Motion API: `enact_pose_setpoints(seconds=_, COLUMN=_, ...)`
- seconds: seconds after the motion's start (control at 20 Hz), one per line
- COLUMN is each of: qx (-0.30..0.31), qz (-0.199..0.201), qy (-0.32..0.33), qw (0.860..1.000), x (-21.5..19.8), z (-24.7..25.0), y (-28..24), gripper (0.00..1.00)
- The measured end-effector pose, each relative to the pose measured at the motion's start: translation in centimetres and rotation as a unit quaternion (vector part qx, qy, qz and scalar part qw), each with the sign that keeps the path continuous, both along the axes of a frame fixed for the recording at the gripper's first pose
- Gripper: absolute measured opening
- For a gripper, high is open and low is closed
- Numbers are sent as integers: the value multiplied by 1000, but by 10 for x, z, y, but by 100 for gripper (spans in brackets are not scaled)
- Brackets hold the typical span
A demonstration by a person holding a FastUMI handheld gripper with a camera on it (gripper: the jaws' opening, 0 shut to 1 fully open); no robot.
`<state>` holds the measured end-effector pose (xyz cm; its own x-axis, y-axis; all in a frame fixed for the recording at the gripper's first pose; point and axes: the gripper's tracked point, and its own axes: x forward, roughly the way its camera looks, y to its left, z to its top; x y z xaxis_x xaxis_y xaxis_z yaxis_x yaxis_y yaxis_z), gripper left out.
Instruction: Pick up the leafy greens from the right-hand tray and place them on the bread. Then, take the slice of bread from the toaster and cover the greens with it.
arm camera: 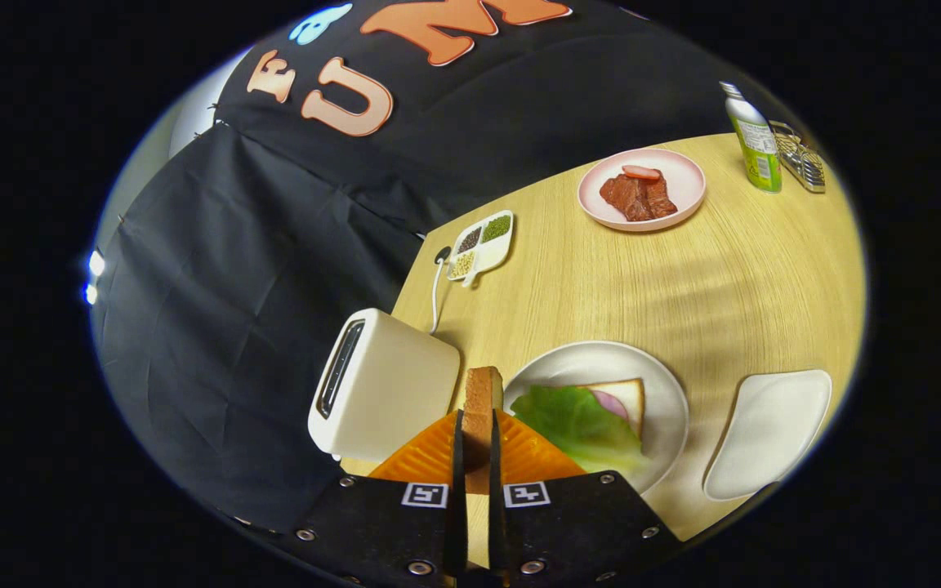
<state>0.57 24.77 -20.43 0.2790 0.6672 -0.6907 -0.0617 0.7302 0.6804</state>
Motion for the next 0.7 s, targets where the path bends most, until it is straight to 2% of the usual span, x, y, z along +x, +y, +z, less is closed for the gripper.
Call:
enact_pose_setpoints(seconds=0.25, qx=-12, qz=1, qy=14, qw=1000, x=-7, z=-25, y=-14, gripper=11)
enact_pose_setpoints(seconds=0.7, qx=-39, qz=1, qy=-9, qw=999, x=-4, z=-56, y=-40, gripper=11)
